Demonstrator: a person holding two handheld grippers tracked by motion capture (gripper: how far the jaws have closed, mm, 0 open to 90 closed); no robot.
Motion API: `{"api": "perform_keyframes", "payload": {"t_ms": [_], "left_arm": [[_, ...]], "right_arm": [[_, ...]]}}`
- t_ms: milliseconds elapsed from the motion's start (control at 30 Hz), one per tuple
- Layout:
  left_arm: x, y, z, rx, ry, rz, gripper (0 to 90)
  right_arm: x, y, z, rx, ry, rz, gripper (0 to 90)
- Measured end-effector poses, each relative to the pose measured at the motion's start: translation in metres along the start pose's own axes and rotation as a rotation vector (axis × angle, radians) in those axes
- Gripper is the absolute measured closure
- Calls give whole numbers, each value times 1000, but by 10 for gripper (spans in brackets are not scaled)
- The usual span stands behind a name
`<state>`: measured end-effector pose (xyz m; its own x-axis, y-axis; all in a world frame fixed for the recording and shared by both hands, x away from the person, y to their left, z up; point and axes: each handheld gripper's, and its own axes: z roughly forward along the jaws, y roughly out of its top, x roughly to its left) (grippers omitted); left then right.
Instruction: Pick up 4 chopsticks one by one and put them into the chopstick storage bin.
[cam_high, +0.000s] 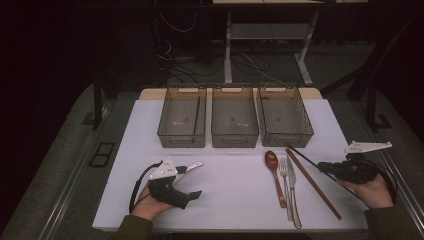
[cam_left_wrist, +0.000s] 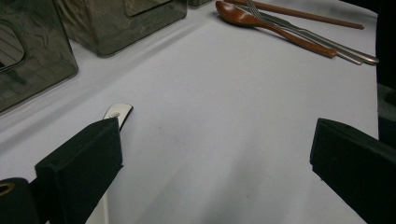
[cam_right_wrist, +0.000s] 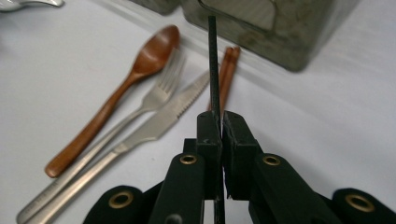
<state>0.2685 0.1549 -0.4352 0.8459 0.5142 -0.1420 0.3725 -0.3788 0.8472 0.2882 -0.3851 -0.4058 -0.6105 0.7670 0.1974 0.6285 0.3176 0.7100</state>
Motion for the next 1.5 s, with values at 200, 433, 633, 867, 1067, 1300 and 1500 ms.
{"api": "perform_keyframes", "payload": {"t_ms": [200, 433, 633, 867, 1067, 1300, 1500], "left_arm": [[0, 0, 0, 0, -1, 0, 13], [0, 0, 0, 0, -1, 0, 13], [0, 0, 0, -3, -2, 0, 13], [-1, 0, 1, -5, -4, -1, 13], [-1, 0, 2, -7, -6, 0, 13], [0, 1, 1, -9, -6, -4, 13], [0, 1, 0, -12, -8, -5, 13]], "right_arm": [[8, 7, 7, -1, 29, -27, 857], [16, 18, 13, -22, 58, -55, 857], [23, 30, 18, -37, 74, -70, 857], [34, 44, 26, -42, 79, -92, 857], [43, 58, 34, -47, 81, -113, 857], [54, 74, 45, -45, 85, -136, 857], [63, 88, 56, -48, 100, -156, 857]]}}
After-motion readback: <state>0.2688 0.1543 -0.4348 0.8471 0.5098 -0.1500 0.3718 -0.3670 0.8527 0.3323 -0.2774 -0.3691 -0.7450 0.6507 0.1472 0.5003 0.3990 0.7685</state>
